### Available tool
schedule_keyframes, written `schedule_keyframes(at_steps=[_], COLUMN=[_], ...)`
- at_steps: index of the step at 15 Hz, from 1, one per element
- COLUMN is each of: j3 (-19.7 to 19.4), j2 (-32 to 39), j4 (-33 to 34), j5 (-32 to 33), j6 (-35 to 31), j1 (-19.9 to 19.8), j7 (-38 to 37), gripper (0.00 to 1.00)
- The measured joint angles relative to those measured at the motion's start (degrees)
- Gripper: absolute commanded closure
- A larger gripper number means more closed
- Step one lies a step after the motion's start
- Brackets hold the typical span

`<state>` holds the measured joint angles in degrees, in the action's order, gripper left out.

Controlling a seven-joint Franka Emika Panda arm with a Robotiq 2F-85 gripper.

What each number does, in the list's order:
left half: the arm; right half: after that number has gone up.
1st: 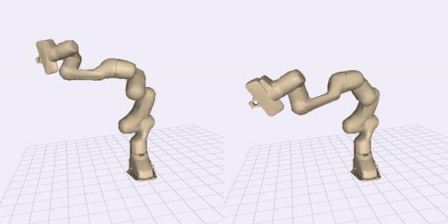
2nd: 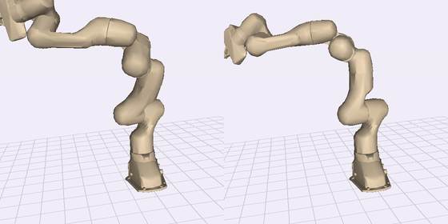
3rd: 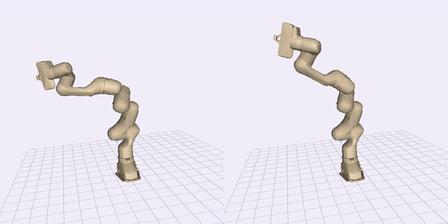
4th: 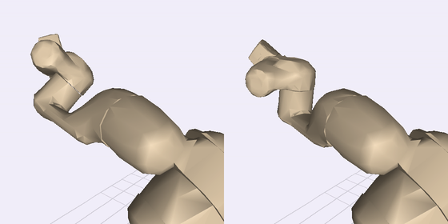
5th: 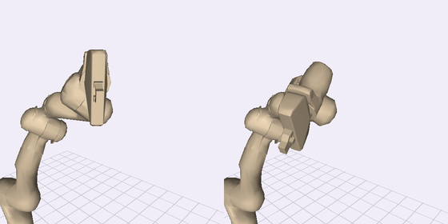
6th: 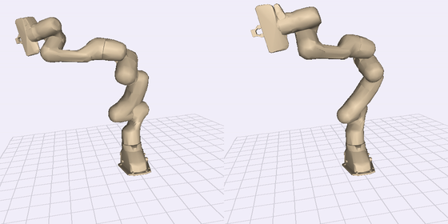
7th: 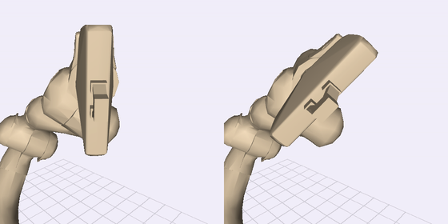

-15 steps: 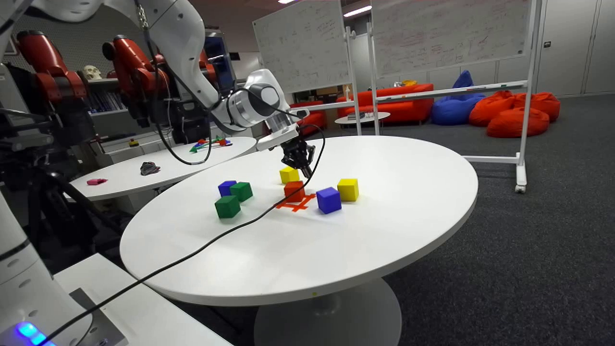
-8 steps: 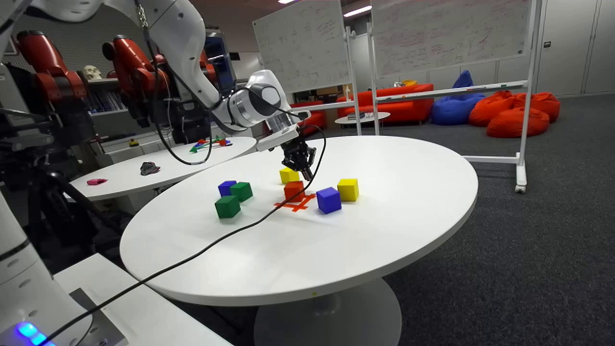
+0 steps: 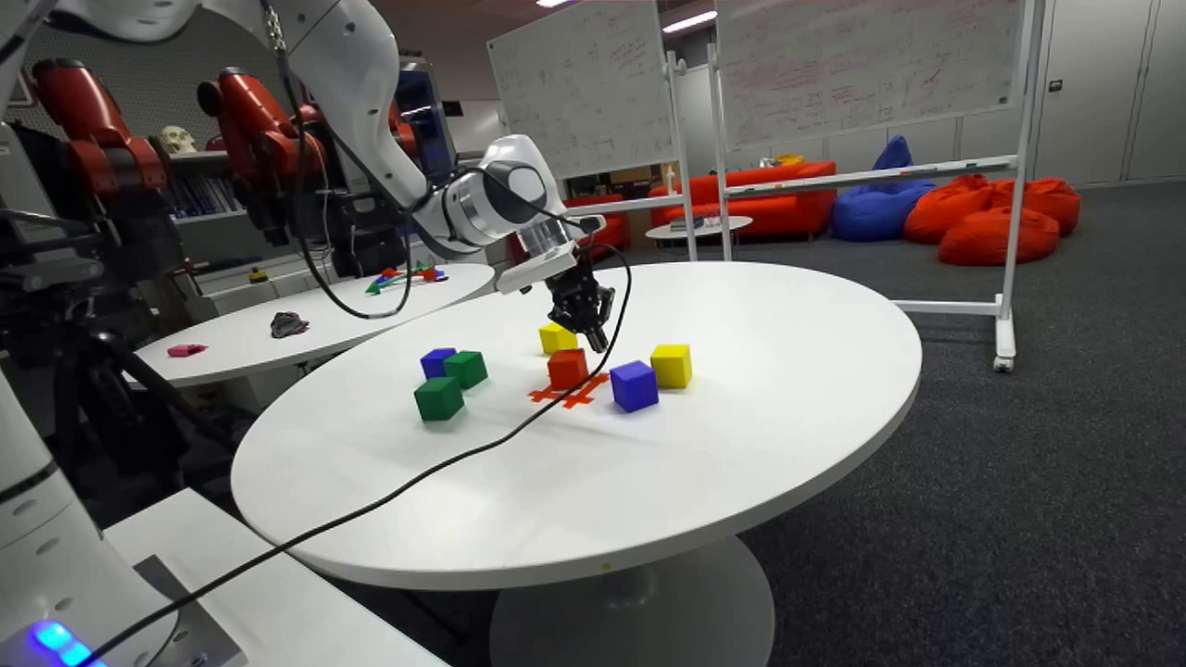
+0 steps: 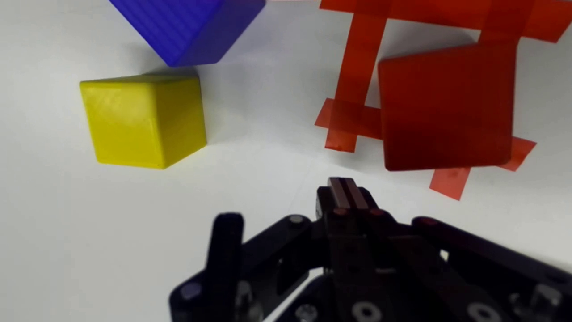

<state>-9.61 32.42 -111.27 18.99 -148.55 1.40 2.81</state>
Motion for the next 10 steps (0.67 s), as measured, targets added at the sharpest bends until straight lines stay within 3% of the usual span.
schedule_keyframes(at_steps=[10], j3=[-0.3], j2=[0.0], j4=[-0.1], j5=[0.0], j6=[0.0], j1=[0.0], j7=[-1.5], gripper=[0.99])
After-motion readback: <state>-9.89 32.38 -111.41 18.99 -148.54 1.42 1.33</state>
